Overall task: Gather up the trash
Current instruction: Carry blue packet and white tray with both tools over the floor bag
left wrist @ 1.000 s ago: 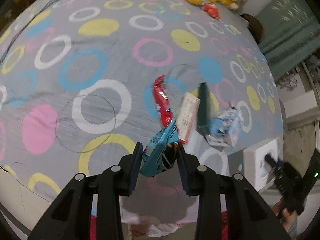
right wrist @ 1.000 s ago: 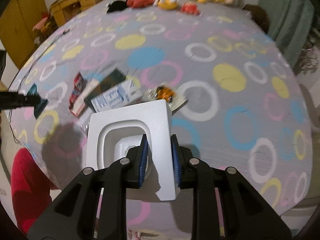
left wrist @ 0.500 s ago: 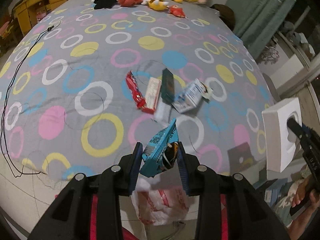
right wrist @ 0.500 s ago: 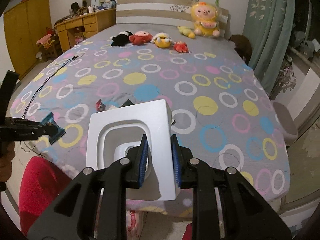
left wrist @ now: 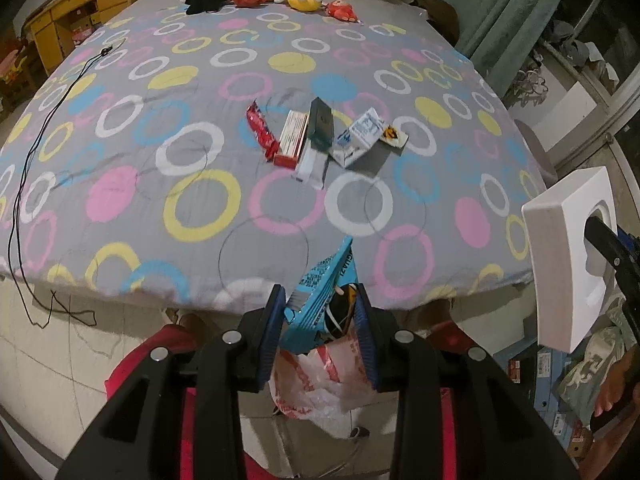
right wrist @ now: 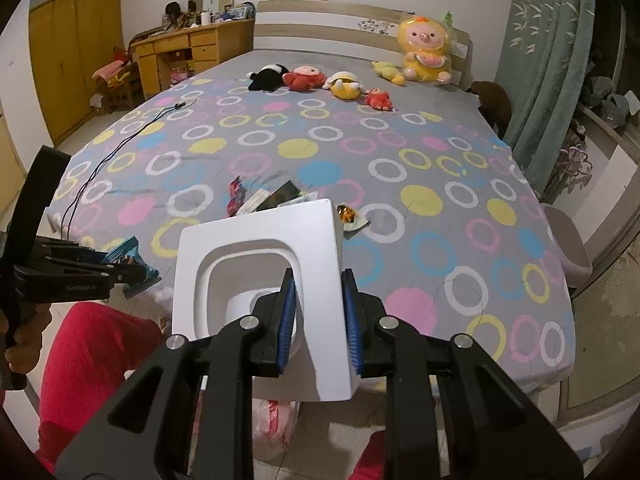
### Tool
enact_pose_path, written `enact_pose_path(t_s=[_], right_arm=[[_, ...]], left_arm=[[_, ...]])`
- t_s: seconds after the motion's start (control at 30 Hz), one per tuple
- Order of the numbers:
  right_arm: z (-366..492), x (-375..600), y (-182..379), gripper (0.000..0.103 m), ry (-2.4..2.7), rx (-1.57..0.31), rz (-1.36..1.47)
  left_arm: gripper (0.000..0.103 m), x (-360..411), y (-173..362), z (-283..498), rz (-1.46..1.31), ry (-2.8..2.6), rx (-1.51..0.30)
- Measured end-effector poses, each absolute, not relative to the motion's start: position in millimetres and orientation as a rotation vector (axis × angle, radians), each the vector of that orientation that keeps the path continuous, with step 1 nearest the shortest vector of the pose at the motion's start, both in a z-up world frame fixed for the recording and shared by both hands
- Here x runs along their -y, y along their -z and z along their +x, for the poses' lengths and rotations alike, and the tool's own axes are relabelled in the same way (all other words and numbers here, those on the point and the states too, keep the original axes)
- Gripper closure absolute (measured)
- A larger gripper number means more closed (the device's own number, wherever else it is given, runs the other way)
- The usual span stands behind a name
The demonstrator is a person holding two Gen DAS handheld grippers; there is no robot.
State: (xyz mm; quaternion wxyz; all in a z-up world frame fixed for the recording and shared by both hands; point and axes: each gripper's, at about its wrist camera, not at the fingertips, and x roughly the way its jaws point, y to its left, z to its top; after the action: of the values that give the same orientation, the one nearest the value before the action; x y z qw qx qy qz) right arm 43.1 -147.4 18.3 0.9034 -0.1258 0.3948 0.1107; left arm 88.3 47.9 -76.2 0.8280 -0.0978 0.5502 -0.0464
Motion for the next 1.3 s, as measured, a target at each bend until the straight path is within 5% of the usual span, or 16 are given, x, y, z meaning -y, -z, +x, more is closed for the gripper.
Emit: enact_pose_path(t_s=[0.57, 1.3], right_arm=[[-31, 129, 6, 0.08, -0.223, -0.837, -0.302], [-49, 128, 119, 0.08, -0.126, -1.006, -0.256]], left_arm=[[0.069, -34, 110, 24, -0.214, 0.112, -1.221], [0.069, 4, 222, 2, -0.188, 0.129, -1.381]])
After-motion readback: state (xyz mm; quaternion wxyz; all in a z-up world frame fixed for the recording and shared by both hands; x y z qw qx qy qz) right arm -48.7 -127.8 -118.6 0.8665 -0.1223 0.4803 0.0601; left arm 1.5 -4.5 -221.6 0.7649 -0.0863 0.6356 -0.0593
